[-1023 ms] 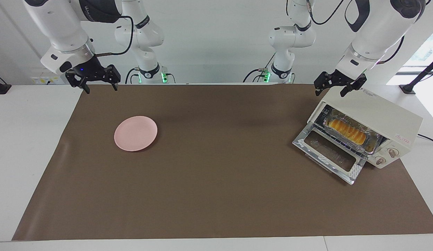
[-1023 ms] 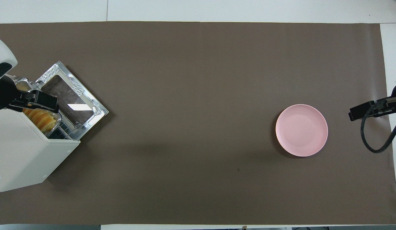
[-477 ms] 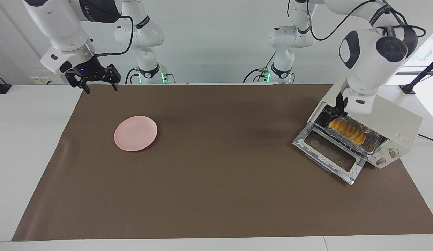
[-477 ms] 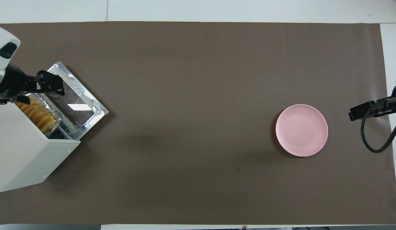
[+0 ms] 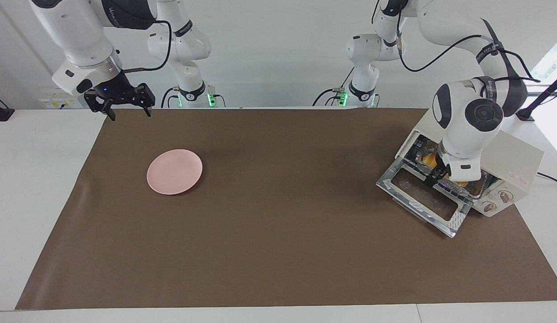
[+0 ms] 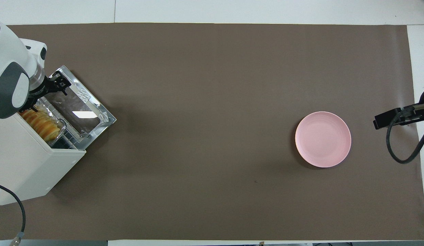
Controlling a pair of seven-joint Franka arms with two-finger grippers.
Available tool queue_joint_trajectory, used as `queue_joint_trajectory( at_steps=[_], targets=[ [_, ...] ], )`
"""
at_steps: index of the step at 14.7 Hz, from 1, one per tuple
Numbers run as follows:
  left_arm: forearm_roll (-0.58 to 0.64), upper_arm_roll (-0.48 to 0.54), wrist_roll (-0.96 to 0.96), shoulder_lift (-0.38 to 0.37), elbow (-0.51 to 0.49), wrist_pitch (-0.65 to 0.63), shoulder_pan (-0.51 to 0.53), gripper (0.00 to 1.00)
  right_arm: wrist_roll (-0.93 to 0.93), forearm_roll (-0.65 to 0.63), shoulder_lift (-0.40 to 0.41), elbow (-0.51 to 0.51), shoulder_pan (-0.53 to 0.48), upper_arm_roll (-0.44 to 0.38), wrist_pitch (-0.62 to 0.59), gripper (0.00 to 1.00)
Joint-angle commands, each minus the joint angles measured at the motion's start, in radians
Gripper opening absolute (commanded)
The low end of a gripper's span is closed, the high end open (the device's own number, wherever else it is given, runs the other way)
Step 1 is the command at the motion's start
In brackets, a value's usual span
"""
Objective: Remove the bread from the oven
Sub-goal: 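Reach into the toaster oven and grasp the foil tray with the left gripper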
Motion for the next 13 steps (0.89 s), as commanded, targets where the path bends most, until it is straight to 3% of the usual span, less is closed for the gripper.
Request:
queue_joint_trajectory(
  at_steps=[1,4,5,7,8,11,13],
  targets=[
    [0.044,-0.001,-0.022,-0.027,-0.097,0.101,0.02,1.0,-0.018,0.021,-0.02,-0.02,-0.025,0.015,-0.001,1.0],
    [0.048,0.0,-0.022,-0.032,-0.143,0.153,0.043,0.73,-0.018,0.021,-0.02,-0.02,-0.025,0.015,-0.001,1.0],
    [0.048,0.0,-0.022,-0.03,-0.152,0.166,0.043,0.59,-0.018,0.021,-0.02,-0.02,-0.025,0.015,-0.001,1.0],
    [0.048,0.0,-0.022,-0.022,-0.151,0.169,0.034,0.12,-0.018,0.021,-0.02,-0.02,-0.025,0.015,-0.001,1.0],
    [0.048,-0.001,-0.021,-0.021,-0.151,0.167,0.03,0.0,-0.018,0.021,-0.02,-0.02,-0.025,0.015,-0.001,1.0],
    [0.041,-0.004,-0.011,-0.012,-0.102,0.134,-0.009,0.0,-0.019,0.021,-0.02,-0.02,-0.019,0.017,-0.001,1.0],
    [-0.003,-0.007,-0.008,0.059,0.075,0.014,-0.084,0.0,-0.019,0.021,-0.02,-0.02,-0.019,0.015,-0.001,1.0]
  ],
)
